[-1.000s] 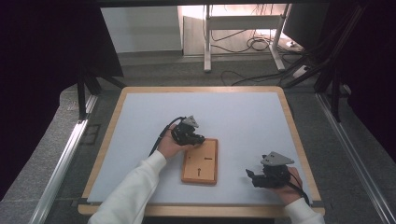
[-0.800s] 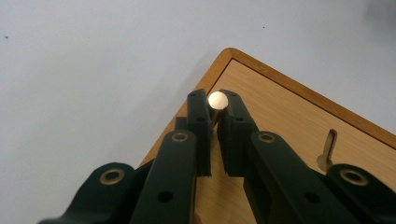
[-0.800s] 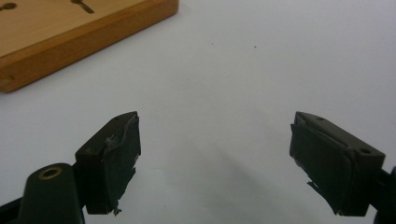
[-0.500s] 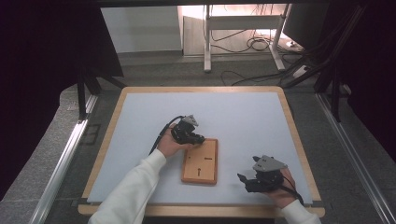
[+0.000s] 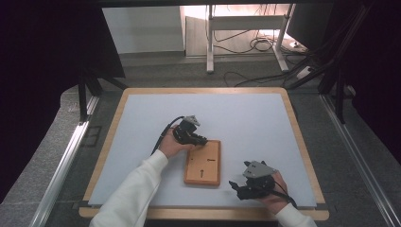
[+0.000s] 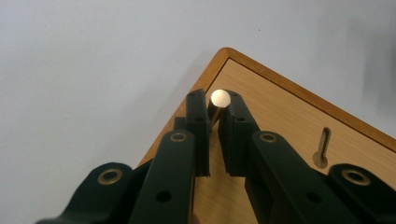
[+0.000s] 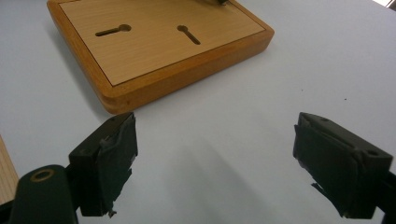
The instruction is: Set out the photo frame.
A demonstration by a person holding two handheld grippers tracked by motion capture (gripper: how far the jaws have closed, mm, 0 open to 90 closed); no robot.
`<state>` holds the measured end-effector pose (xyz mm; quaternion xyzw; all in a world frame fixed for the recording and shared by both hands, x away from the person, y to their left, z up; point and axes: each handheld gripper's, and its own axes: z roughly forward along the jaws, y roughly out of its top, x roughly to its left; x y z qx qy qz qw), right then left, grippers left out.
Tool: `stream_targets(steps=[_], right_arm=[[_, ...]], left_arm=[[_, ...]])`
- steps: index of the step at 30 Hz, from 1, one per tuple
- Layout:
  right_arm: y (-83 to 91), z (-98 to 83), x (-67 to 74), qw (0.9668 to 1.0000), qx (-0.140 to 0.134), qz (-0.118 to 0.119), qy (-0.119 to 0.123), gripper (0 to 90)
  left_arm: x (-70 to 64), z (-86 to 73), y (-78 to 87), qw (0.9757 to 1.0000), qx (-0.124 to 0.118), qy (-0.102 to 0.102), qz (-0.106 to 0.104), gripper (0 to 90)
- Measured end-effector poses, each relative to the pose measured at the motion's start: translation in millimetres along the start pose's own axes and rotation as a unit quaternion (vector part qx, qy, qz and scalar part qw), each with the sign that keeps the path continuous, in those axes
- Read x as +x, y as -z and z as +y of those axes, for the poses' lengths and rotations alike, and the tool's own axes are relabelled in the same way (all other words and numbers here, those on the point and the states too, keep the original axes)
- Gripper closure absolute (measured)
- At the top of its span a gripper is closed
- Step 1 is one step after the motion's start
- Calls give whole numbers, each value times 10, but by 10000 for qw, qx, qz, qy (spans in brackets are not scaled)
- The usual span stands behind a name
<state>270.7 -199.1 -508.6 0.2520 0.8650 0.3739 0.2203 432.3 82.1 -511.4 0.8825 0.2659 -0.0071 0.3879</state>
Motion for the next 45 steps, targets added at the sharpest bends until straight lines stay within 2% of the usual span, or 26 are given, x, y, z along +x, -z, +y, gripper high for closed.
stream_targets(steps=[6, 9, 18, 22, 26, 31, 37, 42, 45], right_arm=[[-85, 86, 131, 9998, 86, 11, 170, 105], [-170, 138, 223, 9991, 200, -12, 377, 90], [-309, 253, 363, 9977, 272, -6, 628, 67], [-420, 296, 464, 9953, 374, -65, 885, 65], [-485, 330, 509, 9944, 412, -144, 962, 65], [-571, 392, 571, 9918, 385, -344, 1167, 76], [-572, 410, 607, 9878, 247, -643, 1396, 101], [-554, 419, 617, 9858, 166, -677, 1531, 148], [-543, 423, 638, 9830, 148, -688, 1697, 192]], left_arm=[[20, 17, -3, 10000, 36, 1, -51, 838], [42, 21, -4, 9999, 38, 23, -107, 838], [90, 30, -6, 9996, 41, 139, -251, 838], [92, 31, -10, 9995, 31, 161, -266, 837], [103, 33, -9, 9994, 45, 173, -287, 837], [109, 40, -8, 9994, 66, 189, -296, 838], [119, 46, -10, 9993, 52, 240, -287, 847], [107, 57, -11, 9994, 78, 238, -222, 850], [102, 55, -12, 9995, 59, 253, -197, 850]])
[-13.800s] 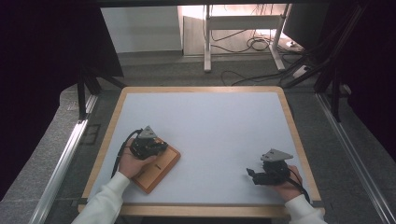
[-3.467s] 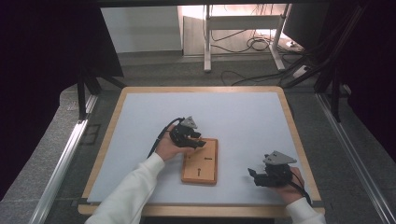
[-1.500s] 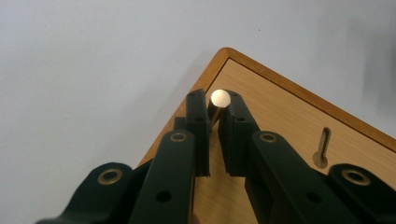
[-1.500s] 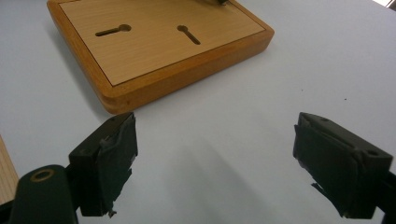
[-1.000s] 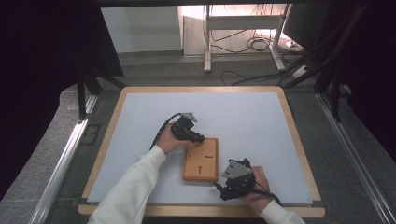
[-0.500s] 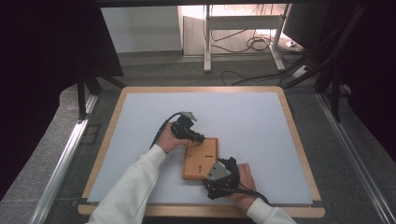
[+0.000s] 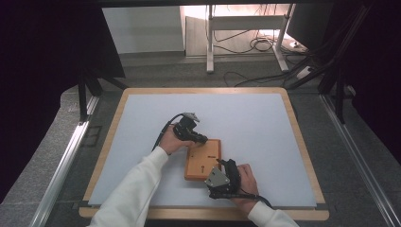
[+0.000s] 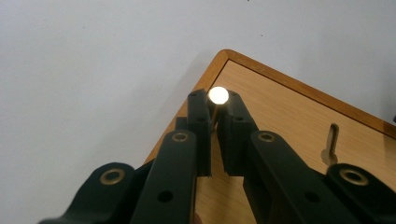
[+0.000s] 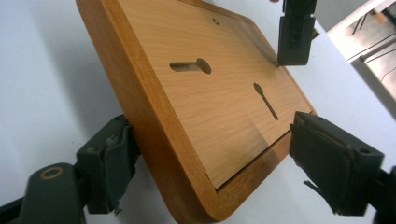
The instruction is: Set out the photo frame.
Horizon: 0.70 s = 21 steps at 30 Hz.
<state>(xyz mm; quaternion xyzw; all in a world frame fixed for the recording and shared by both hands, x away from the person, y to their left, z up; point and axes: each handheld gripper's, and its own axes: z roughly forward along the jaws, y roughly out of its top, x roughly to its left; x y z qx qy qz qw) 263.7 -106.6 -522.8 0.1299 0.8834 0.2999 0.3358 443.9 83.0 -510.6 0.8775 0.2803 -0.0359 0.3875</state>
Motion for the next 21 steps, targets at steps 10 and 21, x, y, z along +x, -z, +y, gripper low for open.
stream_targets(steps=[10, 21], right_arm=[[72, 42, -94, 9996, -144, -247, 88, 267], [122, 93, -127, 9986, -292, -334, 304, 446]], left_arm=[[12, 4, -4, 9999, -64, 91, 76, 853], [10, 7, 1, 9997, -109, 99, 199, 817]])
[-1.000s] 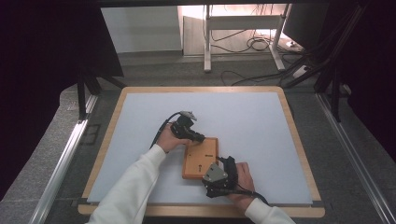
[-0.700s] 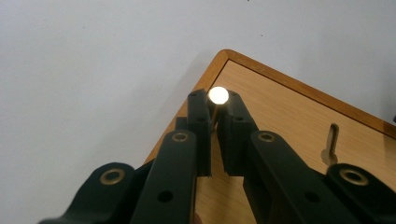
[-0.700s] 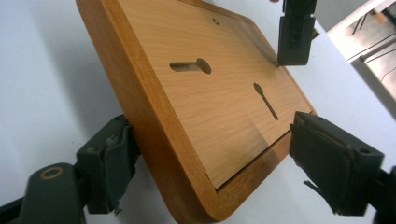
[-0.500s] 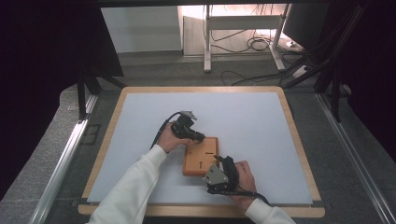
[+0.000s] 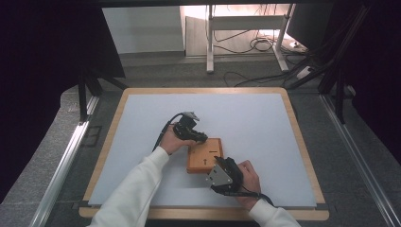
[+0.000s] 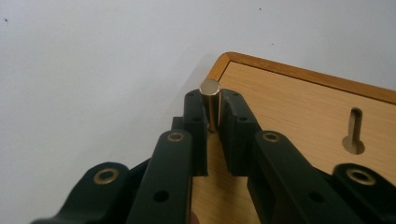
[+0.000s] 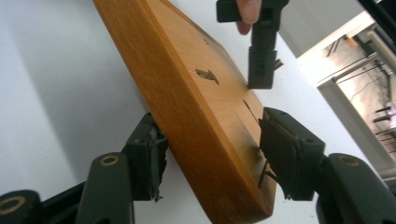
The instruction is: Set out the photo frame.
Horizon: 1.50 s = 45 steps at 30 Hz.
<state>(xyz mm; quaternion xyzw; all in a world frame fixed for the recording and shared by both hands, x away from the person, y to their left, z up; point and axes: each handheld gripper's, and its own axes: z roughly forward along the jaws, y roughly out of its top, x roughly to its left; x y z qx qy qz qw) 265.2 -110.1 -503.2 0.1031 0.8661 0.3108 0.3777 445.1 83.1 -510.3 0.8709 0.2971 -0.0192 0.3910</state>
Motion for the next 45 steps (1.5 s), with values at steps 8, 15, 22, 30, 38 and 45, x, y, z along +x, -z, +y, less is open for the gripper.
stream_targets(steps=[8, 15, 22, 30, 38, 45], right_arm=[[52, 10, -77, 9998, -48, -173, -6, 488], [59, 6, -86, 9999, -21, -157, 61, 492], [60, 6, -100, 9999, -28, -135, 57, 493], [61, 9, -108, 9999, -14, -132, 73, 495], [71, 50, -165, 9999, 8, -139, 66, 513], [64, 100, -220, 9998, 80, -71, 178, 534]], left_arm=[[-32, -14, 123, 9996, -250, 57, 80, 626], [-44, -158, 456, 9971, -649, 105, 389, 486], [-88, -478, 688, 9950, -695, 100, 716, 440], [-163, -773, 768, 9956, -594, 86, 716, 422], [-208, -996, 714, 9968, -390, 96, 695, 410], [-202, -1050, 684, 9971, -307, 98, 692, 409]])
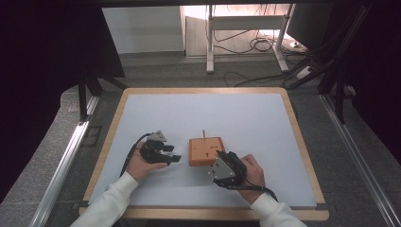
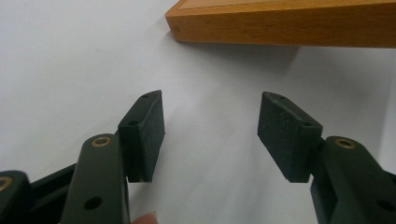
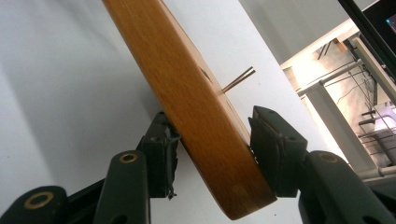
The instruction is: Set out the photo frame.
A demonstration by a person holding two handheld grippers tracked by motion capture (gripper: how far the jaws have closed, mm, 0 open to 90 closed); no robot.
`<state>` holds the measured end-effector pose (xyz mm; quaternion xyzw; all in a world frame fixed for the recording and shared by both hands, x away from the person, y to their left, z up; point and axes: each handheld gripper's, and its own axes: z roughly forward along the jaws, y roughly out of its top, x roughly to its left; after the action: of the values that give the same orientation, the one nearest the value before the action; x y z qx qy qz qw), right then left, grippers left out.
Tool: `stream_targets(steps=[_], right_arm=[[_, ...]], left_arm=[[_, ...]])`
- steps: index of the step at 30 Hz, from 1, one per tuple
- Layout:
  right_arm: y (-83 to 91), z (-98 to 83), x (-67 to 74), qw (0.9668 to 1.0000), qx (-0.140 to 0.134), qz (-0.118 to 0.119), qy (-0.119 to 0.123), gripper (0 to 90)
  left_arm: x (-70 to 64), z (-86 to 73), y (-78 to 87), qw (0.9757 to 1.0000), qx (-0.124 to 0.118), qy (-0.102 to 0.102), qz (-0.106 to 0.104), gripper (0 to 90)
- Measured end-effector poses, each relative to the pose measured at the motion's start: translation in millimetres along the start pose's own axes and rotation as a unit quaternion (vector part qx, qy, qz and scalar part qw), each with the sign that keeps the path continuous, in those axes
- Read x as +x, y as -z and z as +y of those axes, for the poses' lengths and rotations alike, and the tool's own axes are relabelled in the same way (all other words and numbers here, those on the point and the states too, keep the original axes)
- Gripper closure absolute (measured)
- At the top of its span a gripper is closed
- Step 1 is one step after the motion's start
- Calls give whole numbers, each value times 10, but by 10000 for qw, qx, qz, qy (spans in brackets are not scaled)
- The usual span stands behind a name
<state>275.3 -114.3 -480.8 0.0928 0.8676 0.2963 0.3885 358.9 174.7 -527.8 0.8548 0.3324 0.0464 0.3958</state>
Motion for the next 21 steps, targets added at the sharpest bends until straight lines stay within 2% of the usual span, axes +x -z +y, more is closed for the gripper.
stream_targets(steps=[13, 21], right_arm=[[-21, 56, -115, 9994, 177, 40, 286, 589], [-59, 142, -235, 9990, 144, 264, 333, 618]], left_arm=[[-13, -12, -51, 10000, 49, 19, -23, 410], [2, -20, -57, 10000, 65, 26, -27, 410]])
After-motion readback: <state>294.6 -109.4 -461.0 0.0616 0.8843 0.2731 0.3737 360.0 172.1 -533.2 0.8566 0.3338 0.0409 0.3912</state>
